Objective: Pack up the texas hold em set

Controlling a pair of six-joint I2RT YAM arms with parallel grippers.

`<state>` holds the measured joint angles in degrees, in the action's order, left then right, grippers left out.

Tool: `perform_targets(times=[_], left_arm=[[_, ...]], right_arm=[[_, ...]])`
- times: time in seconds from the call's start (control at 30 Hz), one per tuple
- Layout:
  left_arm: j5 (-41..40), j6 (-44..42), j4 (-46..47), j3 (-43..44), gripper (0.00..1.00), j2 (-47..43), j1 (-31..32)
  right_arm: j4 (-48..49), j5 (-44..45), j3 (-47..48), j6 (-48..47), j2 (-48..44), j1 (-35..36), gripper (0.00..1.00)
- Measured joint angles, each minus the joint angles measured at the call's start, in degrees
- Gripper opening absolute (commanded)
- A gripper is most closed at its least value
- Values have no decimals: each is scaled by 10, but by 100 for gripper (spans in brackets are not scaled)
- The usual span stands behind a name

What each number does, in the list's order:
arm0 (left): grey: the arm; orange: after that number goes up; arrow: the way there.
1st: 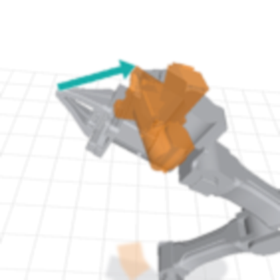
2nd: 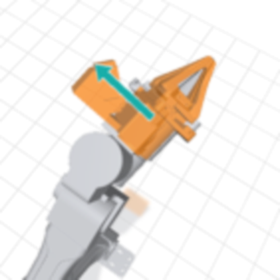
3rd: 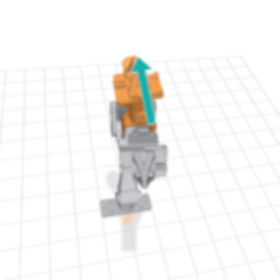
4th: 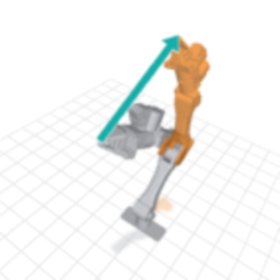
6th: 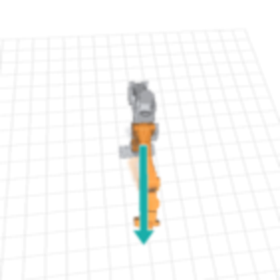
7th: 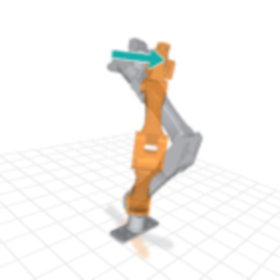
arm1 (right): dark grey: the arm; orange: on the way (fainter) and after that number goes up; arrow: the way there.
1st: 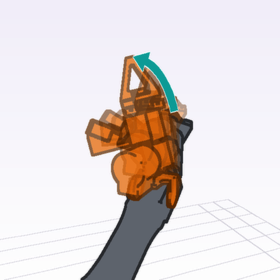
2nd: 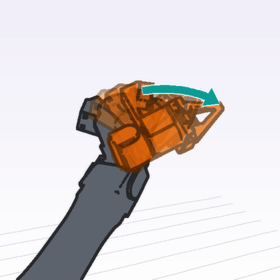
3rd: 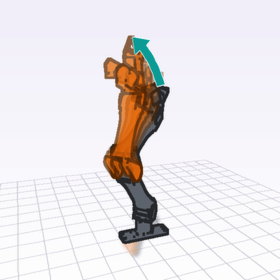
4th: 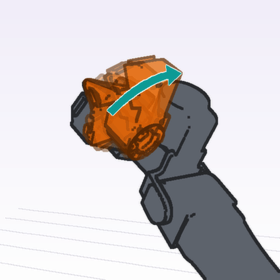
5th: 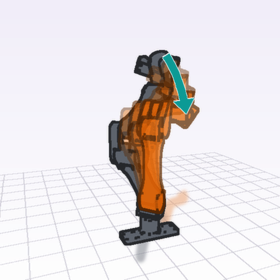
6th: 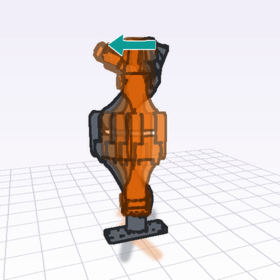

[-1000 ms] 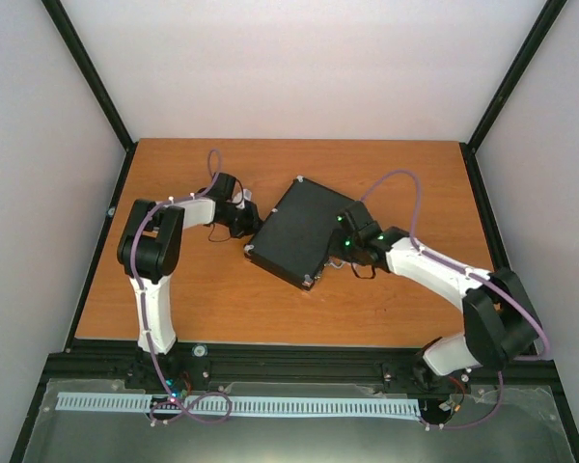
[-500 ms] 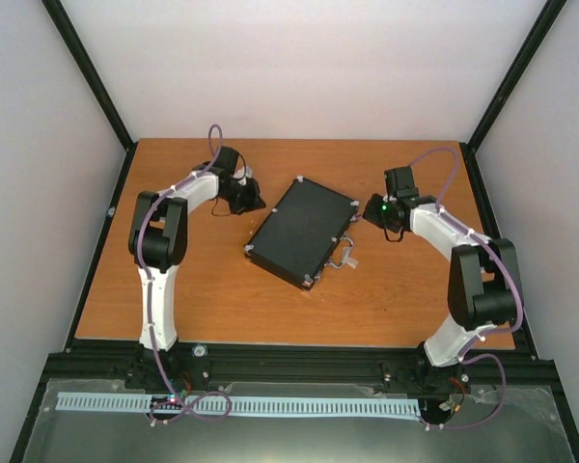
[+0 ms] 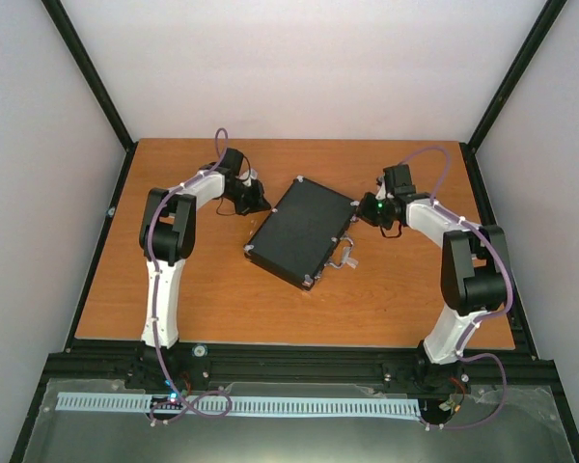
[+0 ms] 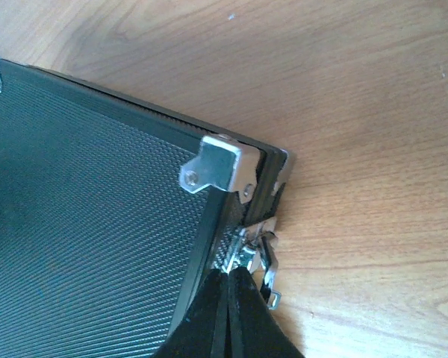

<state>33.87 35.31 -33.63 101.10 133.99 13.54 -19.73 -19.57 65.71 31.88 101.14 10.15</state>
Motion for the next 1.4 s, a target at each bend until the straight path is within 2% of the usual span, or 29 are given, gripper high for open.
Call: perform_targets(times=[0.47, 0.87, 1.07, 1.4], left_arm=[[11, -3, -12, 2, 1, 0, 0], [13, -21, -50, 106, 1, 34, 0], [16, -24, -59, 111, 1, 52, 0], [57, -25, -62, 119, 1, 74, 0]], right_arm=[[38, -6, -44, 5, 70, -9, 3], [51, 10, -42, 5, 71, -11, 3], [45, 16, -45, 4, 68, -11, 3], [86, -50, 21, 11, 137, -18, 3]])
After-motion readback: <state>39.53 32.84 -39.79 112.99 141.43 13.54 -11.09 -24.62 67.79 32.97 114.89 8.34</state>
